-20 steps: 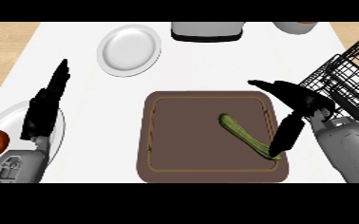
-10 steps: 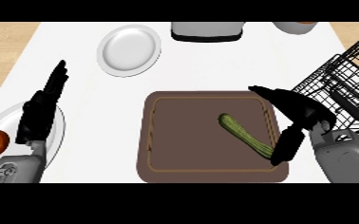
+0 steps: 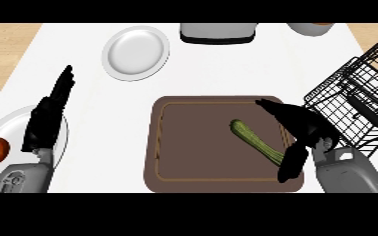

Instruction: Pick the squash from the tray and place it in the tiered basket

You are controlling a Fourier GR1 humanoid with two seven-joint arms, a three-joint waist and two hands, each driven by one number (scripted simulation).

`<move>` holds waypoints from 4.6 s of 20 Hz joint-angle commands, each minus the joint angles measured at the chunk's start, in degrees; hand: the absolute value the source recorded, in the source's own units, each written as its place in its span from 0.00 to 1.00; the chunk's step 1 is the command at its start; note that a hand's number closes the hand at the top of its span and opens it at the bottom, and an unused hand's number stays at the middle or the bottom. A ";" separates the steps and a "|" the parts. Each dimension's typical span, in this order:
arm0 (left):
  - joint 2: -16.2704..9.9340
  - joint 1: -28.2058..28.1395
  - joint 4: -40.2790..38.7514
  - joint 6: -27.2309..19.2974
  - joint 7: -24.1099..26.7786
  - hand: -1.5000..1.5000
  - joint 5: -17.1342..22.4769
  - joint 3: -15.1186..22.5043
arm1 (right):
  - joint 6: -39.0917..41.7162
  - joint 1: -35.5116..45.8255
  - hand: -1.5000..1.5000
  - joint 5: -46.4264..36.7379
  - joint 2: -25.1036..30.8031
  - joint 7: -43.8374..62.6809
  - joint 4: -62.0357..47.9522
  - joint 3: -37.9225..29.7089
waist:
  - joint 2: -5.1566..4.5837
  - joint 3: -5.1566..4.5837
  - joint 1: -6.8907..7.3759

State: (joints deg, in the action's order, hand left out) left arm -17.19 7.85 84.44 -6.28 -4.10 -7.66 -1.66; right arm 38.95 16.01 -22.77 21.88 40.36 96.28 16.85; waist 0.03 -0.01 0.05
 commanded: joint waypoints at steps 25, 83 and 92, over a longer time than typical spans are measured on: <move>4.99 -1.18 2.24 2.65 -0.37 0.50 -6.02 -2.02 | 4.05 1.29 0.00 -12.75 -11.34 -7.20 -15.09 -4.00 | -0.01 0.01 0.11; 3.31 -0.34 5.13 6.66 -2.60 0.50 -4.18 -4.78 | -10.13 -17.17 1.00 16.42 21.33 -47.74 24.57 -48.93 | -0.21 0.05 0.96; 6.63 -1.59 1.60 4.02 1.71 0.50 -6.62 -2.62 | -21.75 -4.93 1.00 -2.95 27.92 -57.83 1.73 -42.31 | -0.36 0.04 1.49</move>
State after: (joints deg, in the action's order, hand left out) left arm -11.76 8.85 85.39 -1.46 -4.14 -13.16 -5.44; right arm 20.74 5.91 -20.19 47.77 -12.36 108.61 -27.65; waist -0.44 0.03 1.57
